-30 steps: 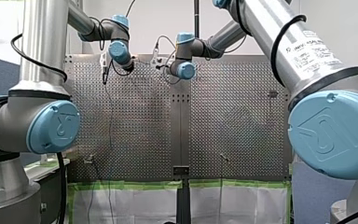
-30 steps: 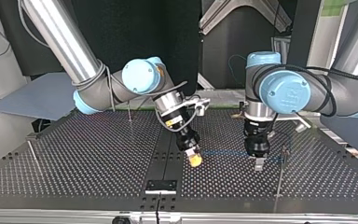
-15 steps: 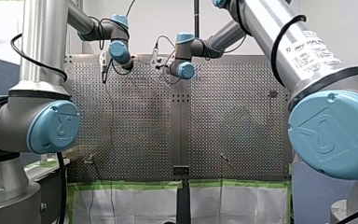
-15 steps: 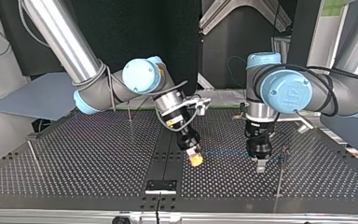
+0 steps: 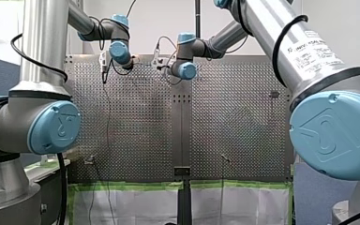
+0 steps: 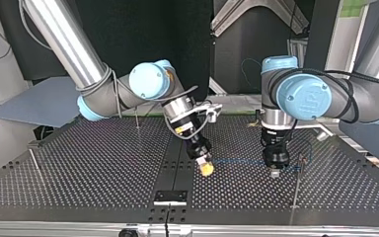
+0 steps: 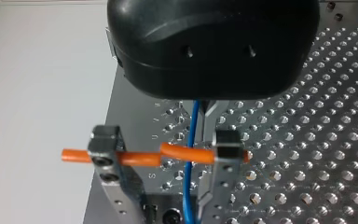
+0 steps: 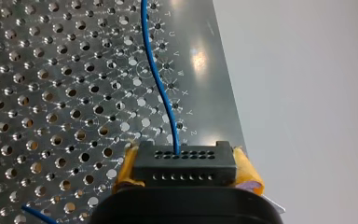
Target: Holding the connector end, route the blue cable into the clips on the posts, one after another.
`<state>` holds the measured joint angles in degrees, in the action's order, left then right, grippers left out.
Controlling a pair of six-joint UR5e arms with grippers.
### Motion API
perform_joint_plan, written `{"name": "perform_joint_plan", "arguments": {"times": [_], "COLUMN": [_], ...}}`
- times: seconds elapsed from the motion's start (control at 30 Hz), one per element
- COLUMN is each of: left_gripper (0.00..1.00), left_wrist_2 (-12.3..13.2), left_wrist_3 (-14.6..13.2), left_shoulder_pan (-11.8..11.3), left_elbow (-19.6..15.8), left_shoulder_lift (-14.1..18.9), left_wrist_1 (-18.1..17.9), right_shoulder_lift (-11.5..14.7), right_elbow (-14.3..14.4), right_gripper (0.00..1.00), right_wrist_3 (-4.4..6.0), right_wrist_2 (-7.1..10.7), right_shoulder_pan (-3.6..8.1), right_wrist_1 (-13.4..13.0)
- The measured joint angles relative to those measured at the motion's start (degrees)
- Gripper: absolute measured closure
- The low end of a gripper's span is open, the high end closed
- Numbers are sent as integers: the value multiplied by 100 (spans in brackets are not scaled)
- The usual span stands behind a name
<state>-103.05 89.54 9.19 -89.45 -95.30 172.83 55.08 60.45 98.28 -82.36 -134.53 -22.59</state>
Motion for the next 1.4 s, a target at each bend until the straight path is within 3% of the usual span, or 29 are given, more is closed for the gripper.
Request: {"name": "perform_joint_plan", "arguments": {"times": [0.23,0.47,0.77,0.97,1.2,1.4], "left_gripper": [100,100,100,100,100,100], "left_wrist_2": [-2,41,45,17,-143,-233], "left_wrist_3": [88,147,152,150,166,214], "left_shoulder_pan": [1,84,272,396,672,821], "left_elbow": [0,0,0,0,0,0], "left_shoulder_lift": [-6,-56,-374,-498,-789,-863], "left_wrist_1": [-24,-46,62,79,146,150], "right_shoulder_lift": [0,0,-4,-6,-14,-156], "right_elbow": [3,17,171,333,704,934], "right_gripper": [100,100,100,100,100,100], "right_wrist_3": [-28,-136,-253,-325,-447,-493], "right_wrist_2": [-70,-232,-398,-470,-712,-725], "right_shoulder_pan": [51,84,111,127,142,196], "right_wrist_1": [102,240,334,339,300,300]}}
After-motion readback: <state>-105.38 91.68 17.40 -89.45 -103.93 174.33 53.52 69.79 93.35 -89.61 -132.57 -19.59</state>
